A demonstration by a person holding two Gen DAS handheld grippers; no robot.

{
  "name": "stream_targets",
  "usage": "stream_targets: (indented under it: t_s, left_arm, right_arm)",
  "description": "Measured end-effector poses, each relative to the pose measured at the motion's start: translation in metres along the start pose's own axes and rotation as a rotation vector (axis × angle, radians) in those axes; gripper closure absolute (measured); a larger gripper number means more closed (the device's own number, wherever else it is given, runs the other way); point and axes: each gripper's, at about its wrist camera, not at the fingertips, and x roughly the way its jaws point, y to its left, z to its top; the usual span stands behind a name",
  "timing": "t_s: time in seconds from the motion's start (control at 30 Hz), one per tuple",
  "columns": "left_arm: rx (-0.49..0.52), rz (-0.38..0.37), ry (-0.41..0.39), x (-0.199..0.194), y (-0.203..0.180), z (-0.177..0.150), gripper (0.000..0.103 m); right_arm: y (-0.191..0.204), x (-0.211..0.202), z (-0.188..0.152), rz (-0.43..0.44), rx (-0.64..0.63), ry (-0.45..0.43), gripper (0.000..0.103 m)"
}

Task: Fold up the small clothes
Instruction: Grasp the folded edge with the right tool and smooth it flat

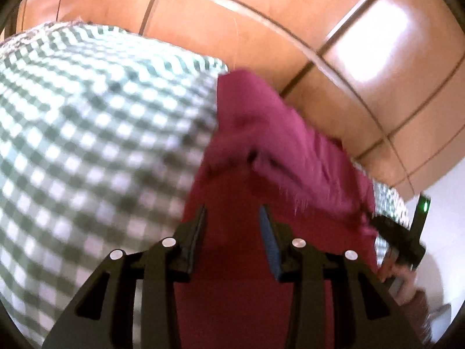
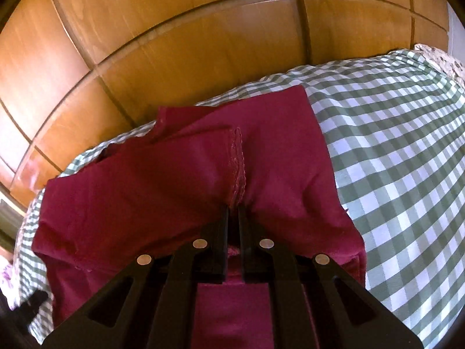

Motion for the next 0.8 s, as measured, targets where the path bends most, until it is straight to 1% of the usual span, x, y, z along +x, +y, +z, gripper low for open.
stream_targets:
  t_s: [0.03,0.07,0.1,0.13,0.17,0.2,0.23,0.27,0.3,0.37,0.43,0.47,0.53,0.6,0.63,0.67,0.73,0.8]
  left_arm:
    - [-0.008,-0.003,-0.014,0.001,-0.002,0.007,0.066]
    - [-0.002,0.003,-0.048,0.000,-0.007,0.017,0.065]
    - [0.018,0.022,-0.072,-0.001,-0.011,0.021,0.064]
    - [0.071,0.059,-0.113,-0.001,-0.021,0.027,0.062]
    - [0.134,0.088,-0.137,0.000,-0.031,0.031,0.059]
    - [0.173,0.100,-0.139,0.004,-0.037,0.034,0.057]
    - [0.209,0.093,-0.128,0.009,-0.043,0.038,0.055]
    - [0.223,0.089,-0.121,0.014,-0.045,0.040,0.051]
    - [0.232,0.095,-0.116,0.019,-0.046,0.043,0.049]
    - [0.240,0.082,-0.085,0.031,-0.045,0.048,0.049]
    - [0.249,0.066,-0.022,0.044,-0.042,0.046,0.051]
    - [0.252,0.078,0.029,0.054,-0.038,0.040,0.050]
    - [0.267,0.116,0.094,0.071,-0.028,0.024,0.050]
    - [0.287,0.120,0.068,0.068,-0.028,0.017,0.050]
    - [0.279,0.119,0.067,0.064,-0.029,0.017,0.051]
    - [0.258,0.109,0.065,0.060,-0.029,0.018,0.051]
    - [0.226,0.090,0.059,0.051,-0.027,0.021,0.051]
    - [0.192,0.077,0.040,0.038,-0.023,0.027,0.050]
  right_arm:
    - [0.000,0.000,0.001,0.005,0.001,0.002,0.098]
    - [0.000,0.000,0.001,0.008,-0.001,0.003,0.098]
    - [-0.001,-0.002,0.000,0.013,-0.002,0.005,0.098]
    - [-0.002,-0.003,0.000,0.021,0.000,0.008,0.098]
    - [-0.003,-0.003,0.002,0.026,0.001,0.011,0.098]
    - [-0.004,-0.002,0.001,0.032,0.003,0.014,0.098]
    - [-0.006,-0.003,0.002,0.042,0.007,0.019,0.098]
    - [-0.007,-0.004,0.004,0.047,0.009,0.022,0.098]
    - [-0.006,-0.005,0.005,0.052,0.007,0.024,0.098]
    - [-0.006,-0.005,0.007,0.057,-0.006,0.028,0.098]
    - [-0.005,-0.009,0.007,0.058,-0.018,0.027,0.098]
    - [-0.005,-0.015,0.008,0.053,-0.024,0.013,0.098]
    - [-0.009,-0.027,0.010,0.031,-0.043,-0.026,0.098]
    - [-0.016,-0.021,0.008,-0.014,-0.048,0.002,0.098]
    - [-0.019,-0.017,0.006,-0.022,-0.047,0.019,0.098]
    - [-0.021,-0.011,0.003,-0.021,-0.056,0.033,0.098]
    - [-0.022,-0.011,0.000,-0.011,-0.065,0.023,0.098]
    - [-0.028,-0.015,0.001,0.017,-0.024,0.018,0.088]
